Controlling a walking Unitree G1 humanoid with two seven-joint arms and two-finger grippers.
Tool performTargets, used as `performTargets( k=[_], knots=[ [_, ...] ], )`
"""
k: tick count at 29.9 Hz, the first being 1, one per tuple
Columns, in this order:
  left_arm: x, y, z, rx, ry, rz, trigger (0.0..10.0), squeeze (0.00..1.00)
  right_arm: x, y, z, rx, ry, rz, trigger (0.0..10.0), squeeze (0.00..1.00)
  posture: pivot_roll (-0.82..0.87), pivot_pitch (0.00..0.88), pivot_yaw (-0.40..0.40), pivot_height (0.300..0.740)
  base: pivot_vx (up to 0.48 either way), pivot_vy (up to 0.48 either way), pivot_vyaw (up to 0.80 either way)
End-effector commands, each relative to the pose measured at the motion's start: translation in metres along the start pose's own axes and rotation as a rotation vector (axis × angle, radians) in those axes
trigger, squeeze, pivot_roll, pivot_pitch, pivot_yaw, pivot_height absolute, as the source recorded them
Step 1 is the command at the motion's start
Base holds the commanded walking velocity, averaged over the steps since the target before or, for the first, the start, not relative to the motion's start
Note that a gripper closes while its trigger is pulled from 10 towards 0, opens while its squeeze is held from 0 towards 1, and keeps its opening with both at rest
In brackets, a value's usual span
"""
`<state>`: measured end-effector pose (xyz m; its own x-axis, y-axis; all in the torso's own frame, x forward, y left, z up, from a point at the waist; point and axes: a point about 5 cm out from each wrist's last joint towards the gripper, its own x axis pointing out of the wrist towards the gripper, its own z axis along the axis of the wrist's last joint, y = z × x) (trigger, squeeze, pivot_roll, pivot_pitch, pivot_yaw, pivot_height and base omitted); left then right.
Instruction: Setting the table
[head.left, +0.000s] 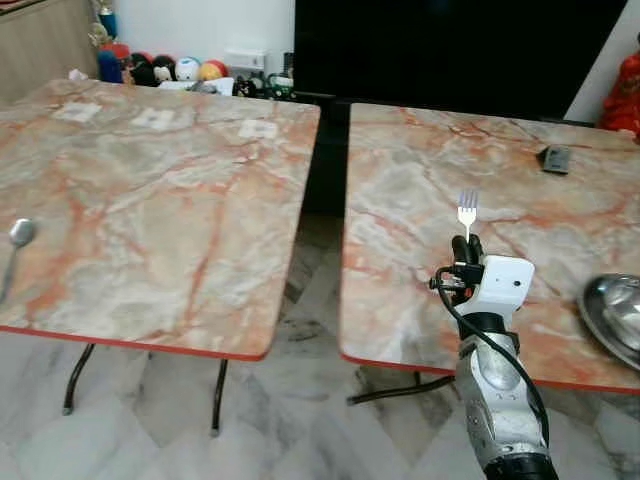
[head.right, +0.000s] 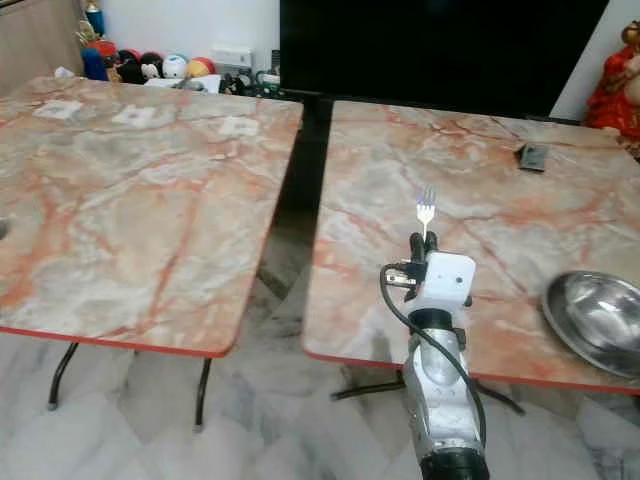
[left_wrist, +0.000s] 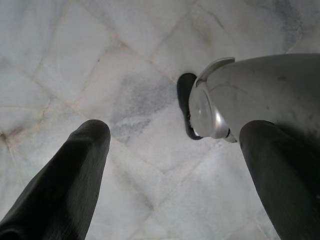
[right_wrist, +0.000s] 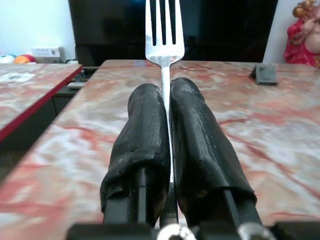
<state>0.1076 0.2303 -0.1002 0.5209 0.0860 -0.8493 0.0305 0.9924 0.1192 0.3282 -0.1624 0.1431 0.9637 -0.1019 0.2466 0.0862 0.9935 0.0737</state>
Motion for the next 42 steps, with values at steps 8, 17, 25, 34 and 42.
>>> performTargets(
  k=[8,17,25,34,42],
  knots=[
    [-0.001,-0.014,-0.009,0.013,0.038,-0.038,10.0,0.00,0.002,-0.010,0.002,-0.016,-0.003,-0.034,10.0,0.00,0.01,0.086,-0.038,0.740,0.000,-0.460,-0.25],
    [0.000,-0.014,-0.006,0.013,0.032,-0.038,10.0,0.00,0.002,-0.010,0.004,-0.026,-0.018,-0.036,10.0,0.00,0.00,0.082,-0.037,0.740,0.000,-0.459,-0.27],
    [0.001,-0.015,-0.003,0.015,0.025,-0.037,10.0,0.00,0.004,-0.008,0.006,-0.028,-0.031,-0.032,10.0,0.00,0.01,0.074,-0.035,0.740,0.000,-0.459,0.00],
    [0.006,-0.013,0.013,0.009,0.000,-0.021,10.0,0.00,0.006,-0.010,0.008,-0.034,-0.040,-0.042,10.0,0.00,0.00,0.071,-0.034,0.740,0.000,-0.085,0.00],
    [0.009,-0.011,0.024,-0.025,-0.015,-0.017,10.0,0.00,0.010,-0.011,0.007,-0.028,-0.023,-0.057,10.0,0.00,0.01,0.077,-0.034,0.740,0.000,0.000,0.00]
  ],
)
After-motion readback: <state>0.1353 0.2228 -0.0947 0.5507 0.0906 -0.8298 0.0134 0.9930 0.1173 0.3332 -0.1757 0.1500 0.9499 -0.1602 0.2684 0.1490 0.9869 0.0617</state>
